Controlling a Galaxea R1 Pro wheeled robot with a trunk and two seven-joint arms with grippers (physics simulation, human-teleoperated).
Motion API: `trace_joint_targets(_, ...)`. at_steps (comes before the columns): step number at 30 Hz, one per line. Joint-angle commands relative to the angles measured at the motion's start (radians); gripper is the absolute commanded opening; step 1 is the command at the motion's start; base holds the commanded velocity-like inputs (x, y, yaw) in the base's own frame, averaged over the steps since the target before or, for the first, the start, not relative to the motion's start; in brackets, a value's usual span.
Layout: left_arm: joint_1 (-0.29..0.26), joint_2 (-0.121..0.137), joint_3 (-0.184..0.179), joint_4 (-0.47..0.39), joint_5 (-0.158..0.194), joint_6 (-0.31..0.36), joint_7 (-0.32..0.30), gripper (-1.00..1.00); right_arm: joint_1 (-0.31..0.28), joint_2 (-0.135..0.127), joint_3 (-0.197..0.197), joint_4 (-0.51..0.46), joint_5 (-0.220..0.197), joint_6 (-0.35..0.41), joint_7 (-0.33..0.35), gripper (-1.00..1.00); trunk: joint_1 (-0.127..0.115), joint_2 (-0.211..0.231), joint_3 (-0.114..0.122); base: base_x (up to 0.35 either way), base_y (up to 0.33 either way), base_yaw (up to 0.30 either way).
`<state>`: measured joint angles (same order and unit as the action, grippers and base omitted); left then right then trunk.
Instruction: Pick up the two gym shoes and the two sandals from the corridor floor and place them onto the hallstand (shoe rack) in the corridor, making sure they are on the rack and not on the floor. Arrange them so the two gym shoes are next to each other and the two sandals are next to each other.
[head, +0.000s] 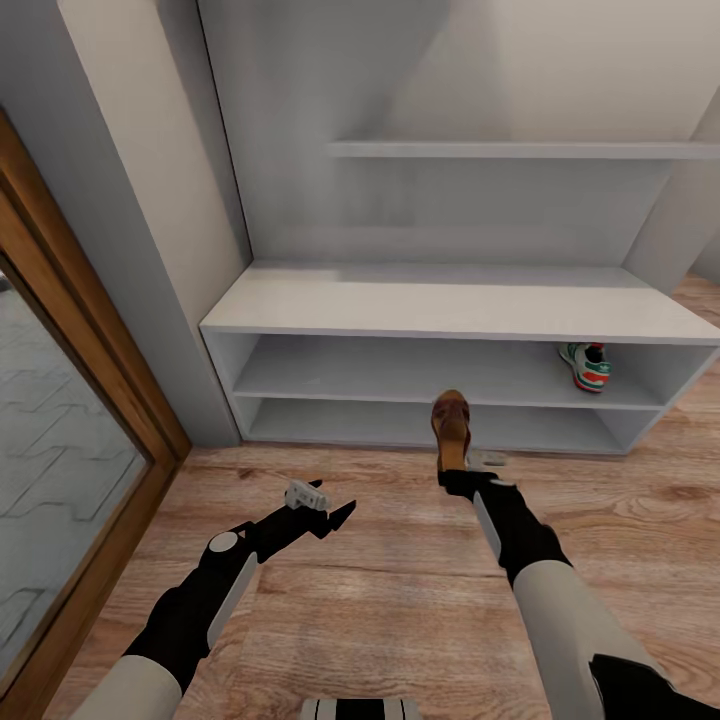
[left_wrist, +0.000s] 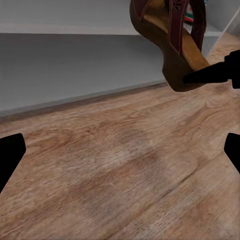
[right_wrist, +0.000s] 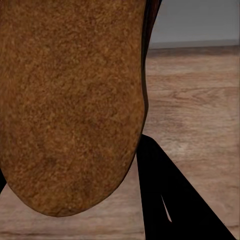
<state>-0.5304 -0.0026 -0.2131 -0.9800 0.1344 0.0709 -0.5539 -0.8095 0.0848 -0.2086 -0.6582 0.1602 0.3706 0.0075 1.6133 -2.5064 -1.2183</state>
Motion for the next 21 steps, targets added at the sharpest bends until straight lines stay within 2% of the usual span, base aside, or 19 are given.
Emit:
trace_joint_targets(1,0.0,0.0,0.0,0.0,0.01,0.007,-0.003,1.0,0.0,0.001,-0.004,0.001,0.007,-0.001,-0.001,-1.0,0.0,0.0,-0.001,0.0,0.0,0.0)
trace_joint_targets(4,0.001,-0.001,0.004,0.007,0.012,0.006,0.002,1.0,0.009,0.001,-0.006,0.003,0.017,0.002,0.005,-1.0,0.0,0.0,-0.001,0.0,0.0,0.0)
trace_joint_targets(21,0.004,0.0,0.004,0.009,0.011,0.006,0.002,1.0,0.007,0.001,-0.006,0.002,0.018,0.002,0.005,-1.0,0.0,0.0,-0.002,0.0,0.0,0.013)
